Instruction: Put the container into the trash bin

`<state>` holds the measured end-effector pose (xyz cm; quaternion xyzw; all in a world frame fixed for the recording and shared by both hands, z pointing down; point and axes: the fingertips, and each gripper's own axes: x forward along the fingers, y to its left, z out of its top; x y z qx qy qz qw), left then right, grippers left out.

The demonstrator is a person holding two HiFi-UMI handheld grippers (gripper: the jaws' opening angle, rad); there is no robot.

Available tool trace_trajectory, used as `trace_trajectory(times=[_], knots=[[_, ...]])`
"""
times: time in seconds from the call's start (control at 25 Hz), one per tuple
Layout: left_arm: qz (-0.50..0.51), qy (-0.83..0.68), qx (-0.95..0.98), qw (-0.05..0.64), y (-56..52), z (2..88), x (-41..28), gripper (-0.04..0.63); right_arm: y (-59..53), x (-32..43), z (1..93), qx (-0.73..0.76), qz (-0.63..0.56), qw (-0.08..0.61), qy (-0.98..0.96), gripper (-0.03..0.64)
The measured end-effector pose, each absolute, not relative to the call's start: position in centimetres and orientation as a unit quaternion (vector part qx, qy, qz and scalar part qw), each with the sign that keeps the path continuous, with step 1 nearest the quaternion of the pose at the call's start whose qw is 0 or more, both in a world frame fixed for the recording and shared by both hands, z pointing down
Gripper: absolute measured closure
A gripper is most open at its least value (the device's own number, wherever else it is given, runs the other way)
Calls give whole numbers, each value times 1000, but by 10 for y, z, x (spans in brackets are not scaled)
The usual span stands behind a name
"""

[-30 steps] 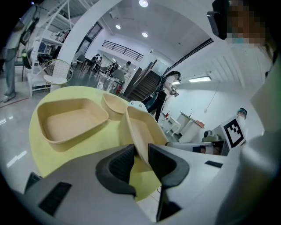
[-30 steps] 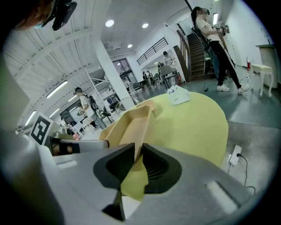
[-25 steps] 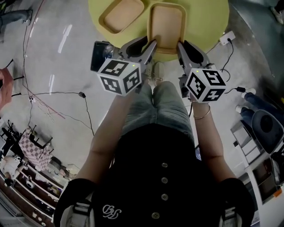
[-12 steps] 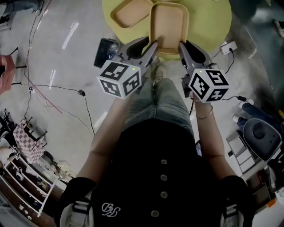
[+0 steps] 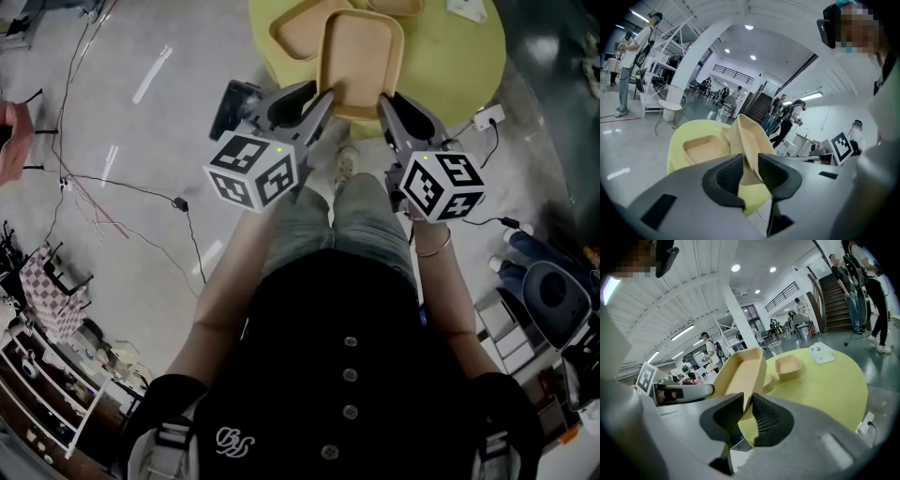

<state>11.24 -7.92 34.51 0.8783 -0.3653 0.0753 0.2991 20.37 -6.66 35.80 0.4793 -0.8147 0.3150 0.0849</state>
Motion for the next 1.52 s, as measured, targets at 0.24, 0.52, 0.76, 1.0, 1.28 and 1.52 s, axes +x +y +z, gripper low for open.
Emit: trace_trajectory(times=[0.24, 0.52, 0.76, 1.0, 1.28, 1.52], knots=[[74, -365, 879, 297, -78, 341, 53, 489, -63, 143, 355, 476, 317, 82, -816, 561], [73, -380, 873, 298, -69, 344, -14, 489, -61, 77, 356, 463, 316, 87, -824, 561], [72, -398, 867, 292, -64, 342, -71, 489, -58, 21, 356, 445, 315, 87, -834, 561], [78, -410, 859, 297, -62, 354, -121, 489, -58, -30, 370, 433, 324, 91, -837, 561], [88, -416, 850, 312, -62, 377, -168, 489, -60, -76, 393, 417, 333, 108, -839, 560], [94, -425, 837, 330, -63, 401, -194, 489, -58, -104, 416, 403, 347, 131, -837, 556]])
